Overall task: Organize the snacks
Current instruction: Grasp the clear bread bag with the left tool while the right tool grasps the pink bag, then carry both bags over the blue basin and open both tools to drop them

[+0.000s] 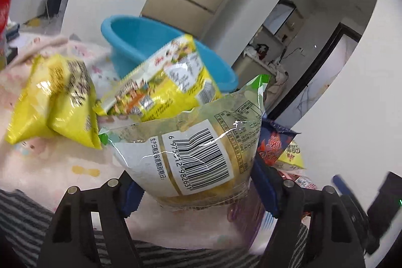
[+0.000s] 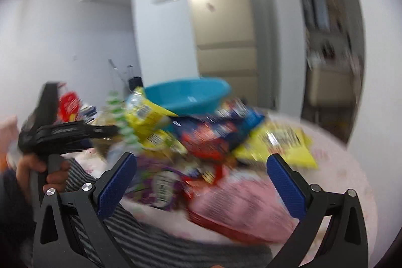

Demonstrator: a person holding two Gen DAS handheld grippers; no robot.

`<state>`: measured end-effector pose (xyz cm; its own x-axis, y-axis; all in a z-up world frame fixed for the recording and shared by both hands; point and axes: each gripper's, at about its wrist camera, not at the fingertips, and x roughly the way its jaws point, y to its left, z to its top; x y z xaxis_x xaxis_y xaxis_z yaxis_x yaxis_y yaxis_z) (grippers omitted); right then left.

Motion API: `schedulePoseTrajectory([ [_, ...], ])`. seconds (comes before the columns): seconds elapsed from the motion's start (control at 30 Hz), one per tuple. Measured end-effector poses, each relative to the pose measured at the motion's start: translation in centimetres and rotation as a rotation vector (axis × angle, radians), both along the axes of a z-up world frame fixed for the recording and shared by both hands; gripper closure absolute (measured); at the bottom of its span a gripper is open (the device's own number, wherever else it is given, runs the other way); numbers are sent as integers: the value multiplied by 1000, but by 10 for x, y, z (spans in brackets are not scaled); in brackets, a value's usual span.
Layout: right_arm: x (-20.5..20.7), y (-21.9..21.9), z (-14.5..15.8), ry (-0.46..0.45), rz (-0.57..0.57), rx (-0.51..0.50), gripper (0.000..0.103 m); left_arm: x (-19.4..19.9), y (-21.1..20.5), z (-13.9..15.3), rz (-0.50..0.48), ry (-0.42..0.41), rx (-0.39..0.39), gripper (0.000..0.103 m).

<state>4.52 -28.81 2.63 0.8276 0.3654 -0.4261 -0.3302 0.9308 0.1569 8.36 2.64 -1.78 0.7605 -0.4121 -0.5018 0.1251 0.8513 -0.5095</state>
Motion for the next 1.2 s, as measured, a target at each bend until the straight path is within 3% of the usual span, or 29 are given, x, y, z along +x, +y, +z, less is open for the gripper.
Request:
schedulePoseTrajectory([
  [0.1,31,-29,-19,194,-70,64,0,-8,5,6,13,-28,4,26],
  [0.2,52,-38,-36,318,-89,100,0,-11,7,8,25,-36,15,26],
  [0.43,79,-23,-70,475,-94,47,0,-16,8,9,29,-43,-4,26],
  [0.5,74,-17,-74,468,-70,37,15,-17,8,12,26,-53,-2,26],
  [0.63,53,-18,-51,354,-90,31,18,-26,8,26,26,-90,12,26],
  [0.77,23,-15,-4,175,-56,26,18,-41,9,54,22,-160,51,26],
  [0.93,-2,-6,74,-99,16,72,18,-51,-1,108,36,-267,208,26],
  [1.1,15,20,131,-290,37,78,17,-47,3,160,71,-353,233,26],
  [1.2,29,31,156,-333,52,109,17,-43,8,183,91,-391,228,26],
])
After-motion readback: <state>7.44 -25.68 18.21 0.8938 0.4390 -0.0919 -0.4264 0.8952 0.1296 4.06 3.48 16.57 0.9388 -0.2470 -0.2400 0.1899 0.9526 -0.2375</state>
